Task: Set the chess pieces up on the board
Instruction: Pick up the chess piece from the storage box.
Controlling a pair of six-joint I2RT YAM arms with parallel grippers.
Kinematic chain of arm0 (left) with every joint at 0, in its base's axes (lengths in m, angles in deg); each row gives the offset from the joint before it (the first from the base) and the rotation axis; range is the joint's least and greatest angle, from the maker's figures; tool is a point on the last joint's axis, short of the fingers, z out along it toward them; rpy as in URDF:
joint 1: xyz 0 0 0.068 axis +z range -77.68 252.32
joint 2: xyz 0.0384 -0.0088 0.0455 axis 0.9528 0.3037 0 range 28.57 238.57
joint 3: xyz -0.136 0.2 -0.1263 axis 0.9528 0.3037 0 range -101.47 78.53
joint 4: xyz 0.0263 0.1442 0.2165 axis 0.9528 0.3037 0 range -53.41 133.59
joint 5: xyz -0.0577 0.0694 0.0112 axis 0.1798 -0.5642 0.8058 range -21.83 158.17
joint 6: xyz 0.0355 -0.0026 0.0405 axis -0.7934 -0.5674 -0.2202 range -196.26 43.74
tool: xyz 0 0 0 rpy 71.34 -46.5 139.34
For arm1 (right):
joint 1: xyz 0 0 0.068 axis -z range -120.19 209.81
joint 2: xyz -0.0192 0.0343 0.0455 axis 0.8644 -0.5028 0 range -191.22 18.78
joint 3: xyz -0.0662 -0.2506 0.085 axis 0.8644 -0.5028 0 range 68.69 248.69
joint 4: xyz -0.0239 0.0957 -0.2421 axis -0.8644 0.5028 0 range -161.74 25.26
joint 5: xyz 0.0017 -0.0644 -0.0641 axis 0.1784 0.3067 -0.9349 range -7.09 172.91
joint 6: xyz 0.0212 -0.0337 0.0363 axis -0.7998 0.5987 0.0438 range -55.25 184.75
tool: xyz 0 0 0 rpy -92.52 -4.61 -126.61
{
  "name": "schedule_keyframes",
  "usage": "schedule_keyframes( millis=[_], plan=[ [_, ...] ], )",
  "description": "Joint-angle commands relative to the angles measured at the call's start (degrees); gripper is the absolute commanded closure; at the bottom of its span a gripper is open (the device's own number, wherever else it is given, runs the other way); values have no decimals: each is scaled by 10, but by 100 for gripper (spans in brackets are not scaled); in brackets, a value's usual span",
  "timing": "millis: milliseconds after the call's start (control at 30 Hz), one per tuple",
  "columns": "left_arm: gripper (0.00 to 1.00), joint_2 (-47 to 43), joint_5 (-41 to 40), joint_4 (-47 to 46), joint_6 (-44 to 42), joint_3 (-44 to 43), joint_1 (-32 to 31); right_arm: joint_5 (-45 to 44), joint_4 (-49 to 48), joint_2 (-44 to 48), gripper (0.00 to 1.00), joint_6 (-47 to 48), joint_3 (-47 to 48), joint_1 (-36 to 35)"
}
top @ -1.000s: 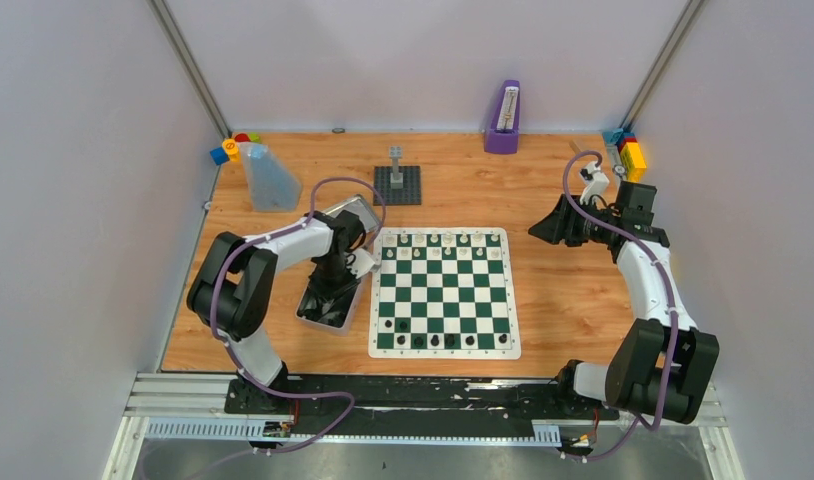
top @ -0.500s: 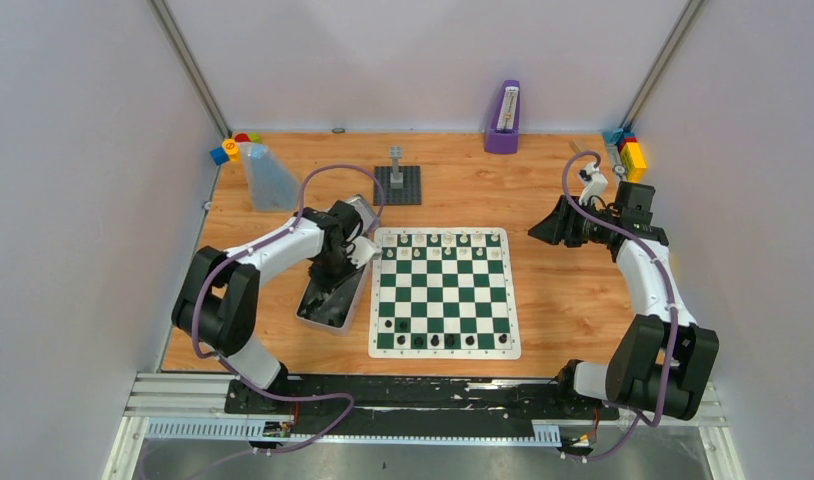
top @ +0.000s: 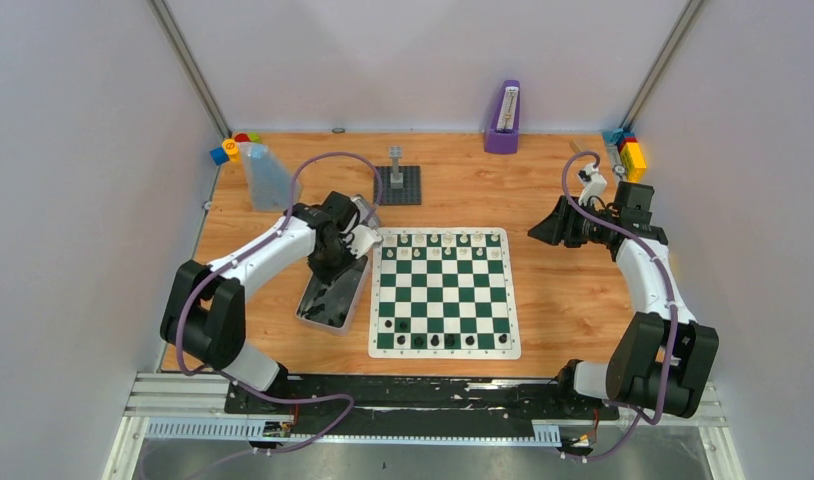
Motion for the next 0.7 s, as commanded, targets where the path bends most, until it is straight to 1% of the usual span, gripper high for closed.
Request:
schedule_keyframes(
  millis=[0, 200, 367, 500, 633, 667],
  plan=[
    [100, -45, 17, -21, -1, -20, 1, 20, -7, -1, 54, 14, 12, 2],
    [100, -78, 28, -58, 12, -17, 2, 31, -5, -3, 54, 17, 12, 1],
    [100, -98, 66, -78, 32, -33, 2, 78, -3, 7, 54, 28, 14, -12],
    [100, -104, 137, -90, 39, -60, 2, 109, -4, 10, 53, 40, 22, -43],
    [100, -92, 238, -102, 49, -88, 2, 121, -3, 8, 53, 49, 39, -68],
    [100, -89, 271, -117, 56, -91, 2, 122, -3, 8, 53, 52, 42, -74]
  ],
)
